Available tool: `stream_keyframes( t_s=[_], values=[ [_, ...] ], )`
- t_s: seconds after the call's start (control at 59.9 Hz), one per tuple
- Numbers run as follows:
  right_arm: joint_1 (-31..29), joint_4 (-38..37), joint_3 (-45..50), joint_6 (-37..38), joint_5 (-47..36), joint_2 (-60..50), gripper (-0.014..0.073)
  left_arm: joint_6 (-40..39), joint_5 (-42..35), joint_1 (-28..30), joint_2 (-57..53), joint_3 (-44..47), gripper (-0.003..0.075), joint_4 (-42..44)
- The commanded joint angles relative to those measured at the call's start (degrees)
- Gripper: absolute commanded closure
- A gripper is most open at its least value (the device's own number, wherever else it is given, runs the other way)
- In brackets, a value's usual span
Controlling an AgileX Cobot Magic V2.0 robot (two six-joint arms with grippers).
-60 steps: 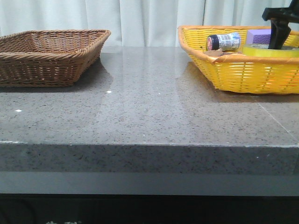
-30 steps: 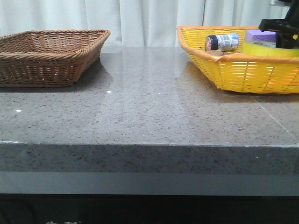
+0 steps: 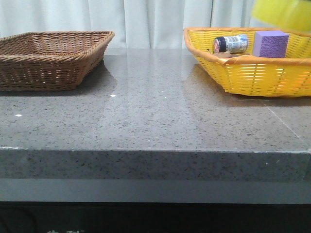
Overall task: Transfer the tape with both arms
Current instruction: 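Grip the yellow tape roll's rim with the right gripper and lift, then carry the tape toward the brown basket and set it on the table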
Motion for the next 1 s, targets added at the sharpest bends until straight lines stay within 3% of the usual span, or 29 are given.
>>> stream_keyframes(
  t_s=[0.0, 0.518, 0.818, 0.985],
  values=[
    [3.1, 5.6, -1.9, -5.4, -3.0, -6.8, 0.0421, -0.1, -3.8, -0.5, -0.2, -2.0, 0.0228, -0.3],
    [29.6, 5.8, -1.8, -16.5, -7.7, -5.3, 0.0421, -0.1, -3.8, -0.5, -0.2, -2.0, 0.0228, -0.3],
    [37.7, -12.3, -1.8, -16.7, -9.5, 2.9, 0.0421, -0.1, -3.8, -0.5, -0.2, -2.0, 0.0228, -0.3],
    [38.3, -17.2, -1.8, -16.7, -9.3, 6.5, 0.0421, -0.1, -3.8, -0.5, -0.2, -2.0, 0.0228, -0.3]
  ],
)
